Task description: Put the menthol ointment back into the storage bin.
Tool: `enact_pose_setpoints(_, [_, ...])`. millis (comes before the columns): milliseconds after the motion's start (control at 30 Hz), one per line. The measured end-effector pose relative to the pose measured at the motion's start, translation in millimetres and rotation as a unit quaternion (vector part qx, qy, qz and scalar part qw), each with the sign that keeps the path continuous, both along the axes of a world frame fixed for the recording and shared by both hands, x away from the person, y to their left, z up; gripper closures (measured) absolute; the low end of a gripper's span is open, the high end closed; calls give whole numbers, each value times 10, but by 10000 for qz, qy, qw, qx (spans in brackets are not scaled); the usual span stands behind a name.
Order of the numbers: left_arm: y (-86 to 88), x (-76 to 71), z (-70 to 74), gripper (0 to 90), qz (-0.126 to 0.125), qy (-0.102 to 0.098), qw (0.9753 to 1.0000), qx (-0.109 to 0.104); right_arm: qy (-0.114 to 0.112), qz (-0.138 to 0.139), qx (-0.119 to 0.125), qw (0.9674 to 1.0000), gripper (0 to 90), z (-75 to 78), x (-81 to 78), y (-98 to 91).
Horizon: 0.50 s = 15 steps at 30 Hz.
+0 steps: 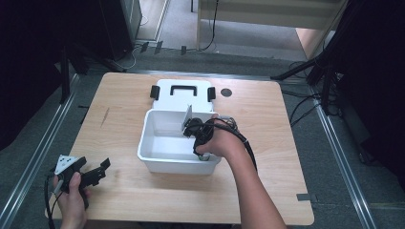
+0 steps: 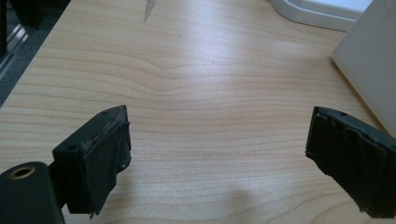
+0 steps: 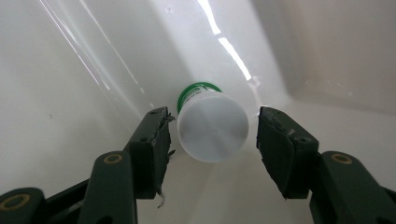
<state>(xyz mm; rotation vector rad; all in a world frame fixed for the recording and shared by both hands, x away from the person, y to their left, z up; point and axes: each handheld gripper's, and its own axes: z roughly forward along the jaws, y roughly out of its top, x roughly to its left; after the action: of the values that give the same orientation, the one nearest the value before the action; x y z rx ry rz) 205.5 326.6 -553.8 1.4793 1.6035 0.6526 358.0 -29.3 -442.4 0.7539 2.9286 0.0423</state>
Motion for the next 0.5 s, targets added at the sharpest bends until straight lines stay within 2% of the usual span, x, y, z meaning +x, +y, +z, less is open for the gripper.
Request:
enact_pose_setpoints(67, [-1, 0, 0, 73, -6, -3, 10000, 6, -19, -150, 193, 9997, 391, 69, 5, -35])
enact_pose_setpoints(133, [-1, 1, 0, 73, -4, -5, 10000, 5, -34, -172, 234, 9996, 379, 99, 4, -51])
enact_pose_setpoints(167, [-1, 0, 1, 73, -1, 5, 10000, 10, -122, -248, 307, 9991, 352, 176, -10, -82])
enact_pose_setpoints(200, [-1, 0, 1, 73, -1, 5, 10000, 10, -122, -248, 307, 9991, 352, 176, -10, -82])
enact_pose_setpoints(233, [-4, 1, 1, 73, 12, -4, 10000, -1, -164, -269, 464, 9984, 345, 253, -25, -116])
enact_pose_setpoints(267, [-3, 1, 1, 73, 10, -7, 10000, 12, -164, -269, 464, 9984, 345, 253, -25, -116])
enact_pose_setpoints(300, [-3, 1, 0, 73, 6, -9, 10000, 14, -181, -344, 633, 9972, 334, 344, -46, -149])
enact_pose_setpoints(333, [-3, 1, 1, 73, 6, -5, 10000, 16, -181, -344, 633, 9972, 334, 344, -46, -149])
enact_pose_setpoints(400, [-4, 0, 2, 73, 3, 3, 10000, 20, -205, -357, 762, 9962, 320, 443, -66, -187])
enact_pose_setpoints(433, [-4, 0, 2, 73, -1, 8, 10000, 19, -232, -399, 825, 9955, 309, 541, -88, -230])
enact_pose_setpoints(467, [-4, 0, 2, 73, -1, 8, 10000, 19, -232, -399, 825, 9955, 309, 541, -88, -230])
enact_pose_setpoints(500, [-7, 1, 2, 73, -7, 4, 10000, 15, -291, -439, 866, 9948, 308, 627, -104, -284])
